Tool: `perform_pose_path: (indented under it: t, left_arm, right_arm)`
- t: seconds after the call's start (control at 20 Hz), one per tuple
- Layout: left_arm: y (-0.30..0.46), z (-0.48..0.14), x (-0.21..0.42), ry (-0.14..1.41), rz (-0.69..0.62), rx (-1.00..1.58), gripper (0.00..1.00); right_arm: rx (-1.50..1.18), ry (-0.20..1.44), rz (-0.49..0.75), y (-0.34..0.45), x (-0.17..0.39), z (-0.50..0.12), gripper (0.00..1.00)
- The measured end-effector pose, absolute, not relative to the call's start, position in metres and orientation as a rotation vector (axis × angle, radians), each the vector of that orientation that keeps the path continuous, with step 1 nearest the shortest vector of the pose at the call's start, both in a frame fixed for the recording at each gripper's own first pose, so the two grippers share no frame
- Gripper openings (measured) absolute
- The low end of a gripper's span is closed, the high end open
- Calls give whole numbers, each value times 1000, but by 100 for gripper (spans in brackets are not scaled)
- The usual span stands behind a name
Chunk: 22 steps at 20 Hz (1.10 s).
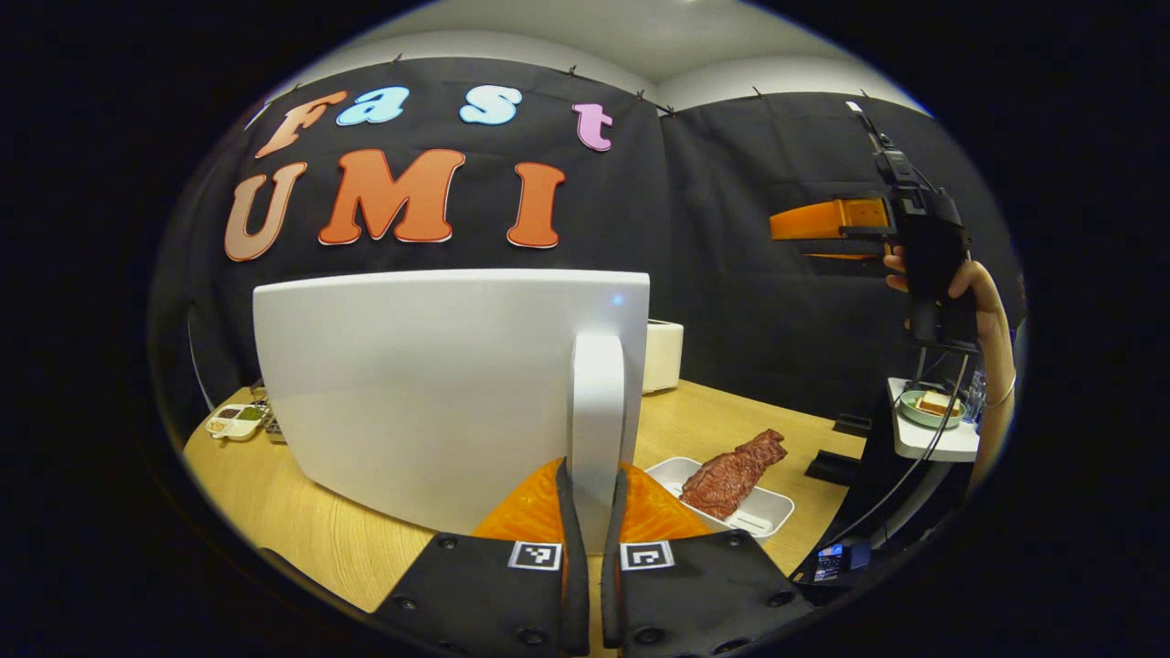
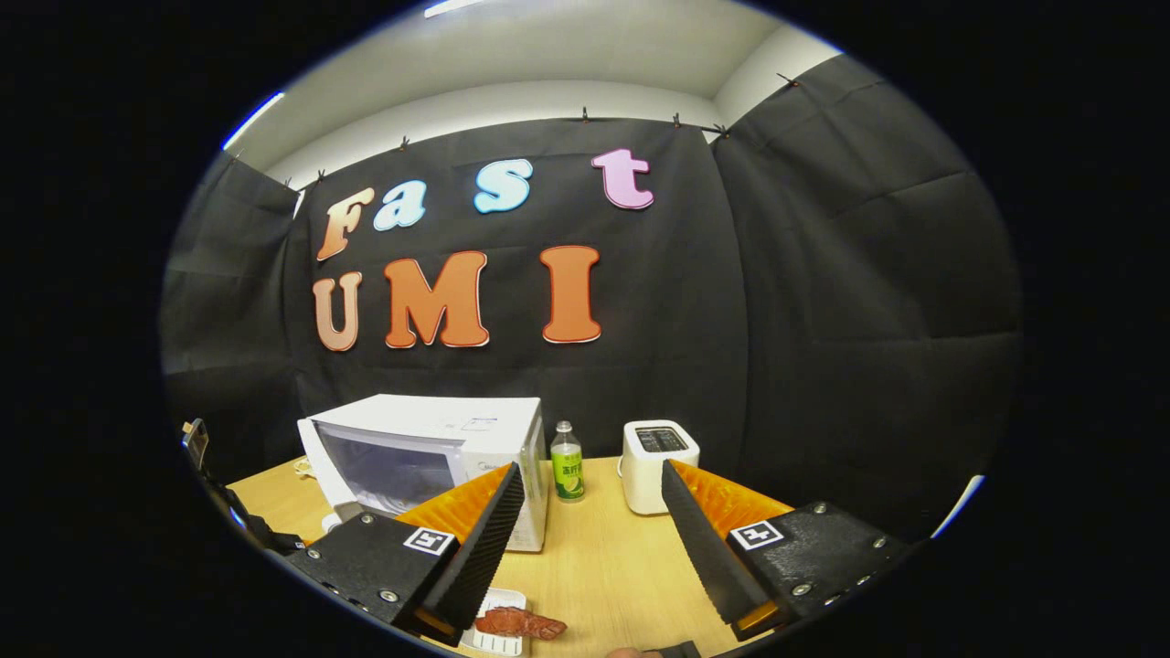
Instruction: Open the microwave oven with the left hand, put the food in, and close the microwave oven.
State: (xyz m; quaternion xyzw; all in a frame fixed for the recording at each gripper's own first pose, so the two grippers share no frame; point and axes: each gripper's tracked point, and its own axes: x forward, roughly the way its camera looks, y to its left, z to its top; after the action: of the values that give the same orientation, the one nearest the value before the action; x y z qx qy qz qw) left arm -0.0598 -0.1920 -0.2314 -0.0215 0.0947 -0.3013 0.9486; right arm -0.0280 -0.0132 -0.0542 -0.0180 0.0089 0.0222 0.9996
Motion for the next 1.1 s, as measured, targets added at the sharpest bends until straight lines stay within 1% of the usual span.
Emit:
perform_pose_path:
  t: [0.1,0.15,0.2,0.65,0.8,0.85,0.9,1.0,1.05,1.1]
  left_arm:
    - [-175,-231,-72,192,-615,-58,9]
    - [-166,-232,-81,191,-611,-55,5]
    - [-157,-231,-87,187,-604,-47,9]
    - [-71,-228,-125,171,-507,-59,9]
    - [-39,-229,-135,164,-432,-63,8]
    - [-24,-227,-139,163,-399,-51,13]
    - [-11,-226,-140,159,-359,-40,20]
    - [18,-228,-145,169,-282,-54,20]
    - [31,-228,-152,177,-252,-73,23]
    - [41,-227,-158,182,-240,-103,24]
  right_arm:
    - [-41,23,64,0,-31,-57,94]
    - [-46,25,73,8,-33,-57,94]
    - [-50,23,82,14,-35,-57,94]
    - [-54,38,134,69,-53,-69,94]
    - [-67,43,153,88,-58,-73,94]
    - [-73,43,156,91,-60,-75,94]
    - [-77,43,157,93,-63,-76,94]
    - [-81,40,160,97,-66,-79,94]
    - [-80,42,161,99,-66,-81,94]
    - [-77,43,160,99,-66,-83,94]
